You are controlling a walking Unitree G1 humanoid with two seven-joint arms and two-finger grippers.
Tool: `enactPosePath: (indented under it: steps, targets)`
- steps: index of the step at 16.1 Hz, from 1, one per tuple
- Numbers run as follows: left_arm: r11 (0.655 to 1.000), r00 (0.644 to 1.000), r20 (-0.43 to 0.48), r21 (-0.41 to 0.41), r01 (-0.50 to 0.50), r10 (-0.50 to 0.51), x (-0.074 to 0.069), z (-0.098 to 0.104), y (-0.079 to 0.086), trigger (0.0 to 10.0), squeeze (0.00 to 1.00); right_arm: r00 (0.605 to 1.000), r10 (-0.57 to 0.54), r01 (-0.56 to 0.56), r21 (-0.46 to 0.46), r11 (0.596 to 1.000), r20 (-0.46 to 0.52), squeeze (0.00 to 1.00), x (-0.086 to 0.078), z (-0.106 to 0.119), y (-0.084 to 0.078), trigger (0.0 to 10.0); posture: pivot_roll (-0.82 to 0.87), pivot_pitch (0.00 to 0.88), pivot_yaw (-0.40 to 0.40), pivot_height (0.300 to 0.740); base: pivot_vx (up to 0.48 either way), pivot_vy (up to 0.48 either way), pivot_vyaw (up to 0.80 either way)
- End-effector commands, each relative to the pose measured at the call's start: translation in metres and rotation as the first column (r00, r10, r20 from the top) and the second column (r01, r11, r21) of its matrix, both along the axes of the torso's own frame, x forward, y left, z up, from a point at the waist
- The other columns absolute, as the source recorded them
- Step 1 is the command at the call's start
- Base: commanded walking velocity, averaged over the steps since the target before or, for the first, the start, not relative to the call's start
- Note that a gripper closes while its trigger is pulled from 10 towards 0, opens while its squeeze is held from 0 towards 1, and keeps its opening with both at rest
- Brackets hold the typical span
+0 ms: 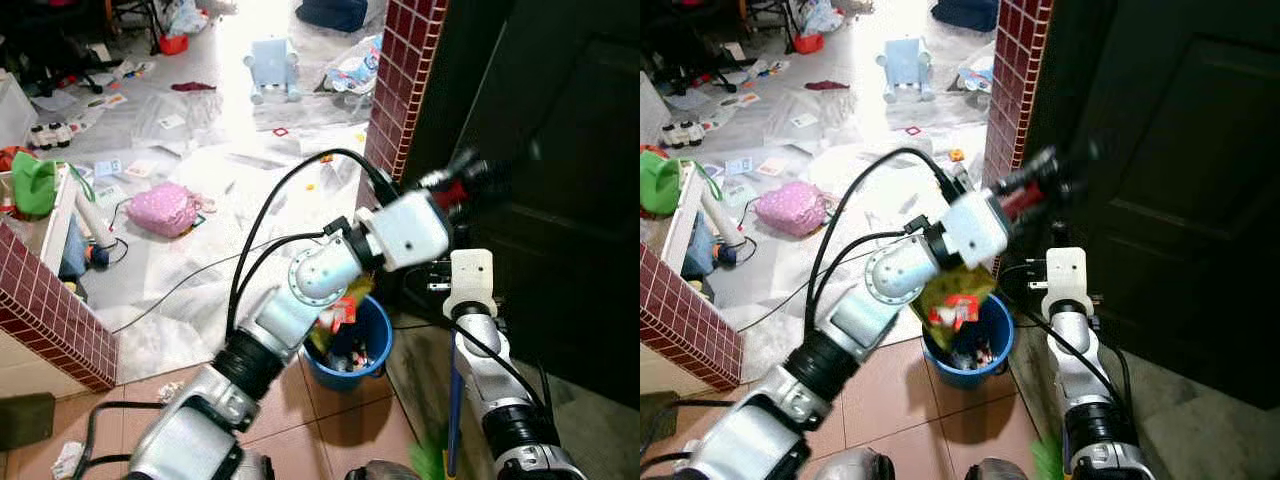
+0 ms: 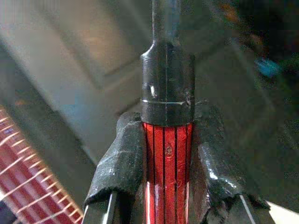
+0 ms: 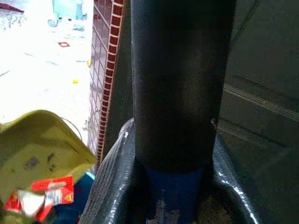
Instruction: Sweep floor
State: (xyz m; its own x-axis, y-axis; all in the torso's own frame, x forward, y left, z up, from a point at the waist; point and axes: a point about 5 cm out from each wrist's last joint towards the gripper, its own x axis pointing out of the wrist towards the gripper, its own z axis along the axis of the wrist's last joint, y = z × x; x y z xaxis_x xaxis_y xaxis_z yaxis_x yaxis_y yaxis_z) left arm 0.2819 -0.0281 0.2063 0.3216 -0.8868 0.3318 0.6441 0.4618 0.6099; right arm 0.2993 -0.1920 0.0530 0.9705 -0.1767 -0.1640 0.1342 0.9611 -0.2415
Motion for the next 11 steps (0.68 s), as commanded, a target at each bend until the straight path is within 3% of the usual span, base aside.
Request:
enactPosePath:
  steps: [1,5,7,8,9,11]
  targets:
    - [0.994,0.996,0.07,0.1,0.054,-0.061,-0.006,0.008,-0.004,10.0,0.0,0.999,0.004,-0.005,0.012,1.0,0.041,0.0,0.003,0.007,0.0,10.0,-0.08,0.0,0.021,0.74,0.0,0.0,0.0]
    - [0.996,0.996,0.044,0.051,0.069,-0.072,-0.011,0.016,-0.006,10.0,0.0,0.999,0.011,-0.012,0.01,1.0,0.039,0.0,0.004,0.007,0.001,10.0,-0.08,0.0,0.015,0.74,0.0,0.0,0.0]
    - [1.0,0.998,0.067,-0.021,0.003,-0.002,-0.006,0.027,-0.002,10.0,0.0,0.999,0.015,-0.015,0.008,1.0,0.039,0.0,0.004,0.008,0.001,10.0,-0.08,0.0,0.012,0.74,0.0,0.0,0.0]
    - [0.991,0.989,0.115,-0.108,-0.081,0.093,0.002,0.043,0.008,10.0,0.0,0.999,0.014,-0.014,0.008,1.0,0.04,0.0,0.004,0.008,0.0,10.0,-0.08,0.0,0.012,0.74,0.0,0.0,0.0]
    - [0.955,0.975,0.111,-0.248,-0.16,0.192,0.011,0.067,0.024,10.0,0.0,0.999,0.013,-0.014,0.008,1.0,0.04,0.0,0.004,0.008,0.0,10.0,-0.08,0.0,0.011,0.74,0.0,0.0,0.0]
    - [0.894,0.951,0.097,-0.381,-0.237,0.294,0.019,0.095,0.046,10.0,0.0,0.999,0.015,-0.015,0.009,1.0,0.036,0.0,0.003,0.007,-0.001,10.0,-0.08,0.0,0.006,0.74,0.0,0.0,0.0]
